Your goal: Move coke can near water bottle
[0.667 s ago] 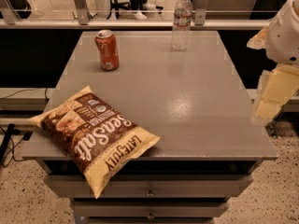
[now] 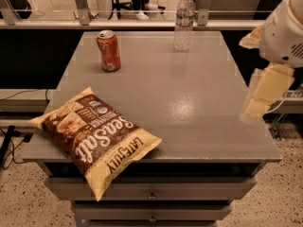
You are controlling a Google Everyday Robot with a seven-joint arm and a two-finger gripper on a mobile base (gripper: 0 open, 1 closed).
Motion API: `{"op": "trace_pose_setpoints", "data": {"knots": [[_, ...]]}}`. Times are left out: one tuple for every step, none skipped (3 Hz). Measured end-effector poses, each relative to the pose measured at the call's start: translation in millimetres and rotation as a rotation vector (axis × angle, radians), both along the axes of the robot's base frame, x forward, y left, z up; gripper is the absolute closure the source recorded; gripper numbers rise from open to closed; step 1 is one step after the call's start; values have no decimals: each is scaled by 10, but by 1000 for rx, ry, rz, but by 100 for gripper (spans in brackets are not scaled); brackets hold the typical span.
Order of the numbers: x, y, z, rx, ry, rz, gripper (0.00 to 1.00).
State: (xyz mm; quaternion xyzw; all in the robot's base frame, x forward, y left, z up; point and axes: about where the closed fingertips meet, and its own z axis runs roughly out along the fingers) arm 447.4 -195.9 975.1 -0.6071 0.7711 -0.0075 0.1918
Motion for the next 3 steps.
{"op": "trace_pose_setpoints", "data": {"knots": [[301,714,-44,180,-35,79,0],[558,1530,-15,325,-76,147,0],[643,1663,58,353,-114,150,0]]}}
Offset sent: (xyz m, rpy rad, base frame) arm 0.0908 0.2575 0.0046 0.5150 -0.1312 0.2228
